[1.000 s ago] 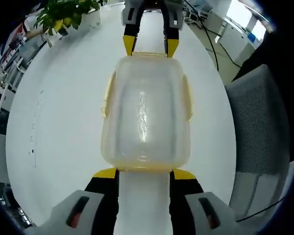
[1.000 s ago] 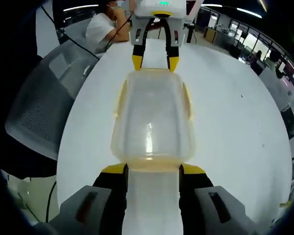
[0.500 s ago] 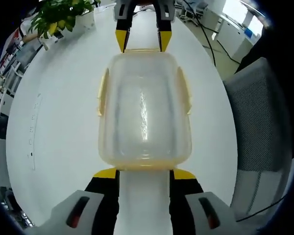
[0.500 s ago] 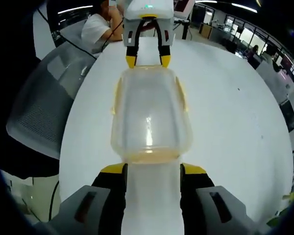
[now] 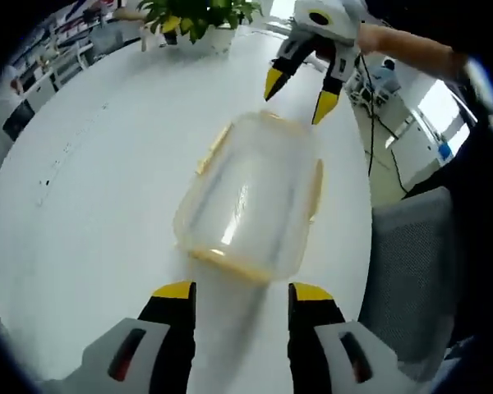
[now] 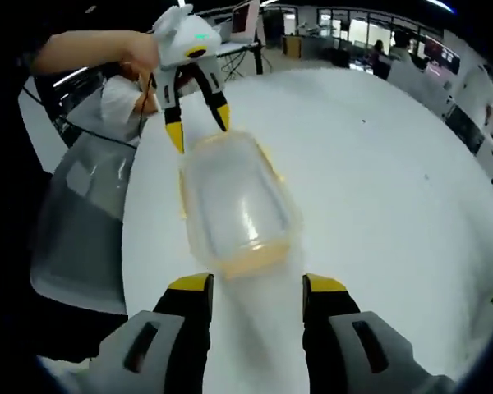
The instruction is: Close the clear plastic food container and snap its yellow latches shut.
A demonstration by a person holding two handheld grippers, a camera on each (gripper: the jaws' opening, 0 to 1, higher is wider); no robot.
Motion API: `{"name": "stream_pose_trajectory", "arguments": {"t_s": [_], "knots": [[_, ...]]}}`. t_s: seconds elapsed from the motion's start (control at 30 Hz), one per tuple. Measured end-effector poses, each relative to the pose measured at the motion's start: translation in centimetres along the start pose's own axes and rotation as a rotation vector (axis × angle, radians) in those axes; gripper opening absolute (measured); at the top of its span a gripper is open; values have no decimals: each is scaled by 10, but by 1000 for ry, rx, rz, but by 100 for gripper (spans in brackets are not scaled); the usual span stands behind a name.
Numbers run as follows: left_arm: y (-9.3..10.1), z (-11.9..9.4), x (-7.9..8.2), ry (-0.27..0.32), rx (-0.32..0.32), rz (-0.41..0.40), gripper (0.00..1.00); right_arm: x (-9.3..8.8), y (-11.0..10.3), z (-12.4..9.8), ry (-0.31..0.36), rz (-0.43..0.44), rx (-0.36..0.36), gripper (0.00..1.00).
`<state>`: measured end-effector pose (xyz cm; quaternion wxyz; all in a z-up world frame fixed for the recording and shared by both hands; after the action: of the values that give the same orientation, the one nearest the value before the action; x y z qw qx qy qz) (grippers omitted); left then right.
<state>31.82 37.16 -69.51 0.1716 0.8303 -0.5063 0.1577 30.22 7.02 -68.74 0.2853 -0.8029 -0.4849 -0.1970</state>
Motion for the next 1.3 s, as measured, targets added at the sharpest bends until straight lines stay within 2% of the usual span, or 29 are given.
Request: {"name": "stream_pose_trajectory", "arguments": {"t_s": [0.13,0.17,0.2,0.23,0.3,0.43,0.53,0.63,0.7,0.77,0.83,0.93,0.97,1.0,1.03,1.17,1.3], "knots": [[-1,-7,-2,92,-12,-158,38,3,-2,2,72,106,-10,41],[-1,-8,-1,119,-13,-196,36,4,-3,2,80,115,-20,40],[-2,-9,0,159,-12,-265,36,7,-3,2,126,97,-50,39],[-2,-9,1,188,-9,-316,36,7,-4,2,141,104,-63,38],[-3,-8,-2,218,2,-434,37,6,-6,5,152,162,-58,40],[-2,-5,-9,258,11,-550,37,1,-9,12,144,179,-53,41],[1,0,-14,247,16,-576,36,0,-11,13,148,197,-58,40],[6,4,-13,293,-23,-632,35,1,-10,13,171,212,-92,36],[9,5,-13,300,7,-653,33,2,-9,13,191,237,-107,36],[7,9,-12,313,74,-603,32,1,-8,15,188,279,-114,36],[11,12,-9,301,88,-600,32,1,-10,18,176,289,-120,36],[16,12,-6,309,113,-600,28,-2,-15,25,145,333,-99,32],[15,12,-7,296,160,-572,26,-2,-17,28,136,334,-96,27],[14,13,-9,282,180,-557,25,-1,-19,30,178,350,-74,27],[17,13,-8,295,159,-645,25,-3,-17,28,169,391,-100,26],[19,13,-8,302,169,-644,23,-2,-18,28,157,366,-99,24],[20,15,-9,317,170,-700,21,-3,-17,28,162,349,-82,23]]}}
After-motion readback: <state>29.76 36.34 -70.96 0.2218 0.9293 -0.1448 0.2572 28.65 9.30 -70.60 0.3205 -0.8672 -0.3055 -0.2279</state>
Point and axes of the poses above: the point that each gripper's makers call its tool centre point, and the gripper's own axes: z roughly forward along the fingers, y roughly to its right, x roughly out of its top, the point moved 10 cm from there along -z, roughly backward along the fingers, and after that the axes turned 6 degrees about x, right-handed, at the moved point
